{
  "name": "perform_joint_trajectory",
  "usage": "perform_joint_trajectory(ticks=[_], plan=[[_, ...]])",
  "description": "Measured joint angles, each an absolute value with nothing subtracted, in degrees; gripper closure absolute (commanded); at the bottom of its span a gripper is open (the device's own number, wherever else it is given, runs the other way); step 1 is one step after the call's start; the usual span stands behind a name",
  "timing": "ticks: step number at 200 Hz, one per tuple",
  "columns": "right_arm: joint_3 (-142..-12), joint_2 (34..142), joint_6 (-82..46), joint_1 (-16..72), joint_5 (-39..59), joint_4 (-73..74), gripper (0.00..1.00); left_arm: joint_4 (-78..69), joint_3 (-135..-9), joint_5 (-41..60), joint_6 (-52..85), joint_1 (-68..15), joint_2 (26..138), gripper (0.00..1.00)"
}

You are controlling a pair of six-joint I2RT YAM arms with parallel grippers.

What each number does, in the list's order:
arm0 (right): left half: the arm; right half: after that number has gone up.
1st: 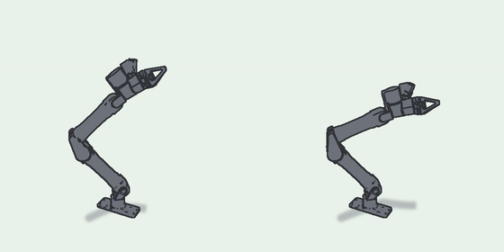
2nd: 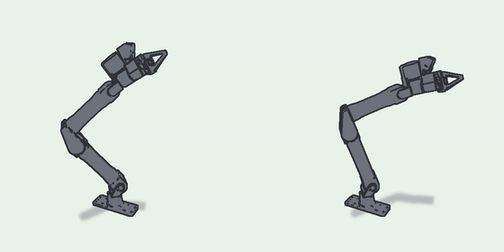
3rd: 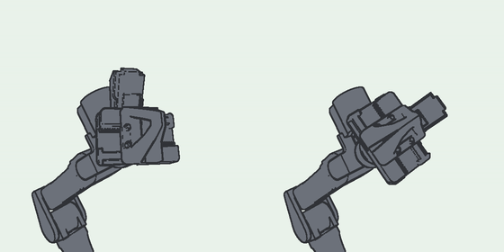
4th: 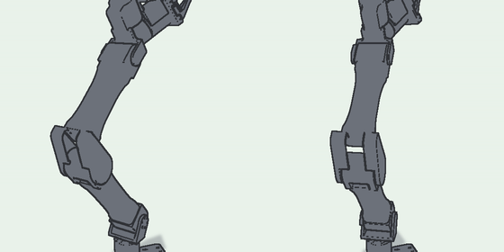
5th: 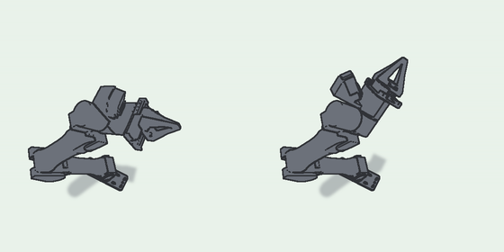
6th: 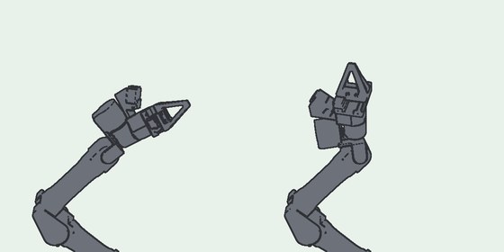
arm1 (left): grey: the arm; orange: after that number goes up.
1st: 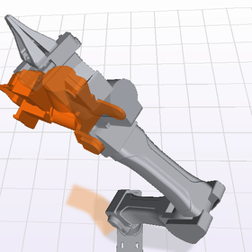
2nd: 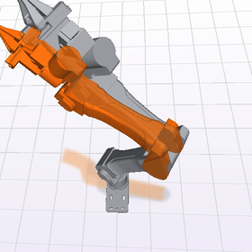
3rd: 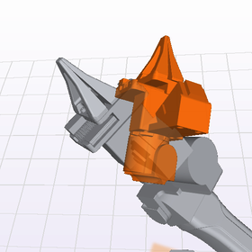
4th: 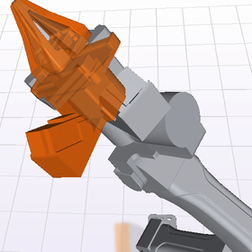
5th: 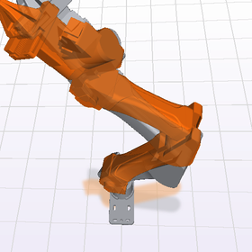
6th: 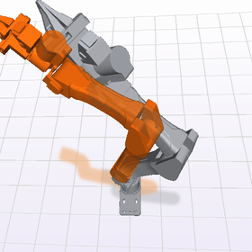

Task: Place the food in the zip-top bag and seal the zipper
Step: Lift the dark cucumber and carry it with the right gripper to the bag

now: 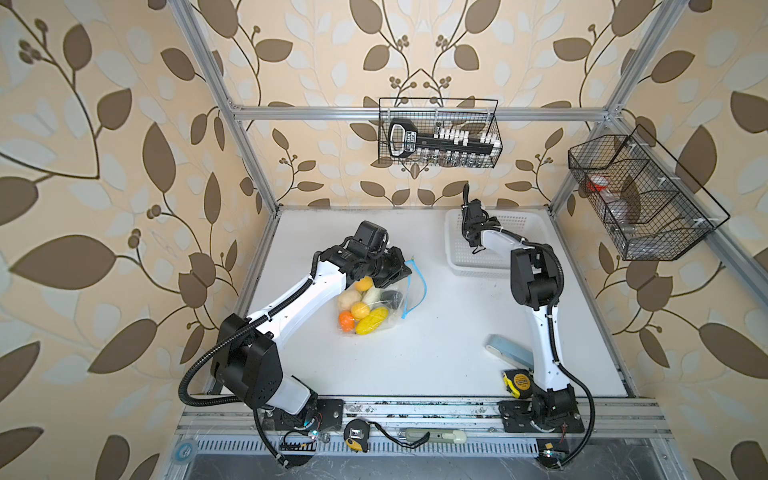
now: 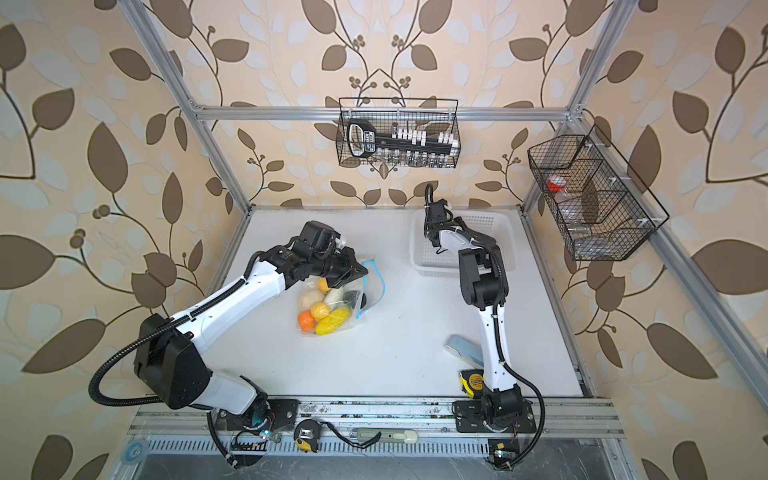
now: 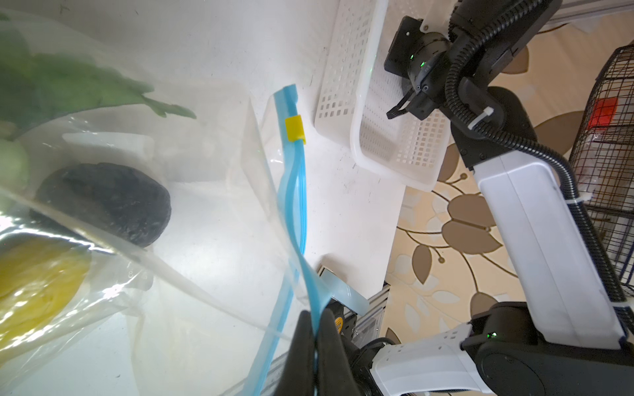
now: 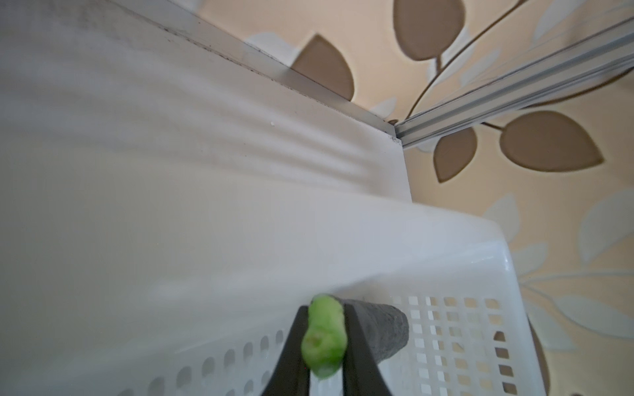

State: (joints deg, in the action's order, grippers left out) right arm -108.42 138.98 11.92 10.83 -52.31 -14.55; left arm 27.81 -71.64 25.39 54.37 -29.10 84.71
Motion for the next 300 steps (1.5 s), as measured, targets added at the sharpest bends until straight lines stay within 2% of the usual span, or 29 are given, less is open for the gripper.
perform_joint_trajectory(ticks=[54, 110, 199, 300], plan=[[-105.82, 134.10, 9.65, 10.61, -52.58, -13.93, 0.94, 27.79, -70.91, 25.54, 54.37, -28.77, 83.31, 0.98], [-102.08, 122.76, 3.75, 13.28, -50.24, -14.63, 0.96, 27.66, -70.83, 25.56, 54.37, -28.75, 83.29, 0.98], [-87.83, 104.92, -11.38, 15.00, -31.46, -16.47, 1.00, 27.62, -70.41, 25.56, 54.37, -28.75, 82.61, 0.98], [-79.50, 88.20, -23.83, 17.30, -10.76, -11.84, 1.00, 27.97, -70.22, 25.54, 54.50, -28.75, 81.25, 0.98]])
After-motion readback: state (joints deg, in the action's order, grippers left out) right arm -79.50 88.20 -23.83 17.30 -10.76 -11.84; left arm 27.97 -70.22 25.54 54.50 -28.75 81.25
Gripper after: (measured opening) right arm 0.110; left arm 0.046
